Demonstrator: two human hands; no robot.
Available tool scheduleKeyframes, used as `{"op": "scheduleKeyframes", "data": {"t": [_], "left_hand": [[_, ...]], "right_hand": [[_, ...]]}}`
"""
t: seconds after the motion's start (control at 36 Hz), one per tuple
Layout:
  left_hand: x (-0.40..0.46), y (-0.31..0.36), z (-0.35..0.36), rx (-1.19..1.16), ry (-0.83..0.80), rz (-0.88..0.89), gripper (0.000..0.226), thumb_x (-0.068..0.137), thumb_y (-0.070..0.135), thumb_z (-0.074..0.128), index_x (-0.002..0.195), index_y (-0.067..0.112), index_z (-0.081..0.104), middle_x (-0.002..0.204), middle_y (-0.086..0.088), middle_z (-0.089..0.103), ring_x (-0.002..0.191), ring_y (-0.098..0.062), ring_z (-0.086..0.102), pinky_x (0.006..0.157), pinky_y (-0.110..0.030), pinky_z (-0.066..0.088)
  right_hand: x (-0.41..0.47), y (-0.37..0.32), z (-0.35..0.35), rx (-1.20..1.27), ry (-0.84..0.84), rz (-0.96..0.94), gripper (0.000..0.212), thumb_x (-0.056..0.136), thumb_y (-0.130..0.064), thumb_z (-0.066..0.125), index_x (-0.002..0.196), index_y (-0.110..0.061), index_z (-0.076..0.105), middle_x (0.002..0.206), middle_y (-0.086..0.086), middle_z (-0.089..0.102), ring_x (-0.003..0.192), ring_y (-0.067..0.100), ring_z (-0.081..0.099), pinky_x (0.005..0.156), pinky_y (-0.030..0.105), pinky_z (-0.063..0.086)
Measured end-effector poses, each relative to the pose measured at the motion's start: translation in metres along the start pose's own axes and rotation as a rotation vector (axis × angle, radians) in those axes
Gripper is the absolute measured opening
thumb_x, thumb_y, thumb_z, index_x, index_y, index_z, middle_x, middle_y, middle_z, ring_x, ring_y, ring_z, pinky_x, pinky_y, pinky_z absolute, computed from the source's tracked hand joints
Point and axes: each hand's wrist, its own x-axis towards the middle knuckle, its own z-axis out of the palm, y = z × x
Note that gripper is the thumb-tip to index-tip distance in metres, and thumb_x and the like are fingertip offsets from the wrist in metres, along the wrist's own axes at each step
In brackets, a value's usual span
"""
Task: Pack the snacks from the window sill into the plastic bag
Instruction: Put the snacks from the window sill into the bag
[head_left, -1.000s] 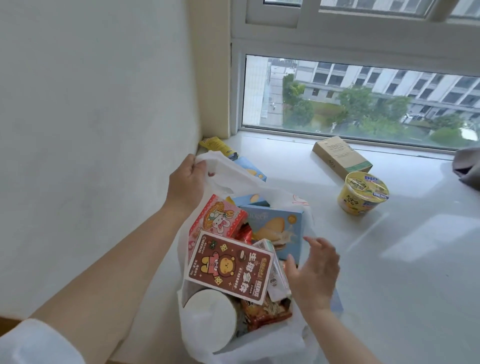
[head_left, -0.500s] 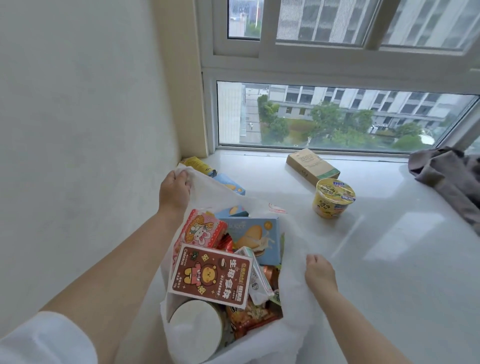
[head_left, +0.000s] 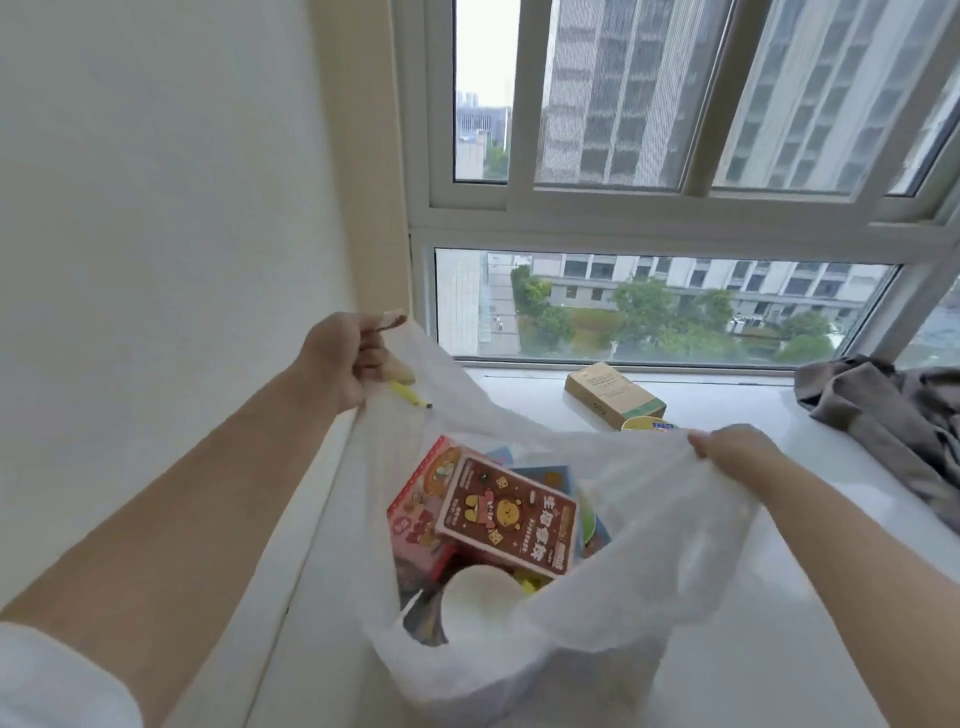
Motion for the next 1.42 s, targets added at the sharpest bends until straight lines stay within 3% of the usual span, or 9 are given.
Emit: {"op": "scheduleKeyframes", "data": {"t": [0.17, 0.31, 0.47, 0.58, 0.72, 0.83, 1.03, 1.17, 1.42], "left_hand": [[0.000, -0.021, 0.009, 0.020, 0.176, -0.016, 0.023, 0.096, 0.010, 0.046, 0.074, 0.016, 0.048, 0.034, 0.010, 0.022, 0.026, -0.006, 0.017, 0.028, -0.014, 0.012], [-0.006, -0.011, 0.024, 0.043, 0.092, 0.158, 0.022, 0.091, 0.013, 0.054, 0.069, 0.016, 0.055, 0.038, 0.012, 0.022, 0.033, -0.006, 0.019, 0.034, -0.017, 0.014], [0.019, -0.036, -0.016, 0.314, 0.293, 0.110, 0.033, 0.093, 0.016, 0.052, 0.061, 0.016, 0.044, 0.034, 0.008, 0.029, 0.028, -0.008, 0.027, 0.034, -0.016, 0.023], [0.025, -0.053, -0.031, 0.535, 0.365, 0.117, 0.018, 0.088, 0.023, 0.058, 0.080, 0.007, 0.058, 0.060, -0.007, 0.040, 0.049, -0.022, 0.036, 0.050, -0.029, 0.028], [0.028, -0.061, -0.035, 0.629, 0.434, 0.110, 0.036, 0.087, 0.030, 0.061, 0.106, -0.001, 0.062, 0.111, -0.026, 0.060, 0.093, -0.041, 0.061, 0.066, -0.031, 0.036], [0.029, -0.064, -0.039, 0.625, 0.529, 0.032, 0.043, 0.081, 0.035, 0.064, 0.106, 0.001, 0.060, 0.112, -0.024, 0.063, 0.093, -0.036, 0.063, 0.073, -0.035, 0.046], [0.030, -0.072, -0.028, 0.643, 0.536, 0.033, 0.044, 0.088, 0.022, 0.053, 0.130, 0.027, 0.045, 0.117, -0.005, 0.052, 0.104, -0.029, 0.054, 0.081, -0.031, 0.043], [0.040, -0.086, -0.014, 0.940, 0.491, 0.057, 0.047, 0.086, 0.020, 0.046, 0.132, 0.032, 0.048, 0.136, -0.010, 0.035, 0.122, -0.032, 0.042, 0.099, -0.037, 0.040], [0.071, -0.111, 0.020, 1.379, 0.280, -0.077, 0.048, 0.094, 0.036, 0.031, 0.142, 0.037, 0.031, 0.155, -0.002, 0.011, 0.139, -0.029, 0.011, 0.109, -0.056, 0.022]], "right_hand": [[0.011, 0.029, 0.018, 0.020, -0.002, 0.079, 0.033, 0.099, -0.024, 0.040, 0.099, 0.002, 0.060, 0.121, 0.025, 0.057, 0.112, 0.036, 0.053, 0.088, 0.034, 0.040], [0.028, 0.015, -0.017, 0.108, 0.110, 0.071, 0.046, 0.098, -0.035, 0.043, 0.110, 0.005, 0.063, 0.126, 0.023, 0.056, 0.117, 0.035, 0.052, 0.094, 0.033, 0.039], [0.014, 0.016, -0.004, 0.105, 0.154, 0.004, 0.029, 0.088, -0.033, 0.061, 0.094, -0.006, 0.070, 0.111, 0.019, 0.064, 0.105, 0.035, 0.057, 0.084, 0.033, 0.044], [0.013, 0.016, 0.004, 0.086, 0.165, -0.011, 0.028, 0.085, -0.031, 0.063, 0.097, -0.007, 0.069, 0.107, 0.016, 0.066, 0.102, 0.033, 0.057, 0.080, 0.033, 0.044], [0.011, 0.008, 0.012, 0.017, 0.167, -0.039, 0.028, 0.085, -0.033, 0.060, 0.099, -0.010, 0.068, 0.106, 0.014, 0.065, 0.096, 0.031, 0.057, 0.079, 0.034, 0.045], [0.009, 0.002, 0.023, -0.065, 0.164, -0.032, 0.035, 0.087, -0.037, 0.051, 0.105, -0.011, 0.063, 0.105, 0.012, 0.064, 0.093, 0.031, 0.058, 0.072, 0.030, 0.043], [0.010, -0.011, 0.039, -0.178, 0.151, -0.065, 0.035, 0.089, -0.025, 0.045, 0.120, -0.009, 0.053, 0.118, 0.013, 0.058, 0.106, 0.032, 0.056, 0.081, 0.034, 0.044], [0.015, -0.026, 0.051, -0.255, 0.146, -0.183, 0.046, 0.090, -0.029, 0.048, 0.132, -0.015, 0.036, 0.127, 0.011, 0.050, 0.112, 0.033, 0.053, 0.083, 0.038, 0.045], [0.032, -0.057, 0.082, -0.487, 0.182, -0.465, 0.044, 0.091, -0.032, 0.047, 0.131, -0.014, 0.041, 0.131, 0.011, 0.041, 0.123, 0.029, 0.037, 0.096, 0.040, 0.039]]}}
